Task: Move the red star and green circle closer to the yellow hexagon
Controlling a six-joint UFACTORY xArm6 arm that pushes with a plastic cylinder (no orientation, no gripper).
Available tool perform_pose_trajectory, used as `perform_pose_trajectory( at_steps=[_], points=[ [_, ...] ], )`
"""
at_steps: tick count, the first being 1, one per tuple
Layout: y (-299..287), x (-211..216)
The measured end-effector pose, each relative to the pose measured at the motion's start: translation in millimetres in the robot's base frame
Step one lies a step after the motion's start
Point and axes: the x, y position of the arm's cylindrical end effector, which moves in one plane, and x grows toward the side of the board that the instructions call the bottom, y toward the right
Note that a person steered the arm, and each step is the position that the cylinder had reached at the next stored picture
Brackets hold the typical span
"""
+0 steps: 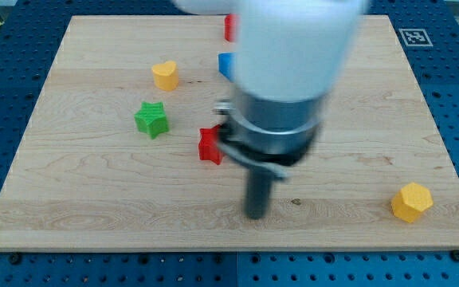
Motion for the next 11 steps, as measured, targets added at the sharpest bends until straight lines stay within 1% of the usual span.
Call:
perform_pose_trajectory(
  at_steps=[1,2,3,4,5,6,7,8,9,11],
  points=[
    [-46,-36],
    [-38,-62],
    [-38,-64],
    [-54,-67],
    [-73,-85],
    [-74,-105],
    [-44,-105],
    [3,-95],
    [31,-64],
    [82,-48]
  ],
)
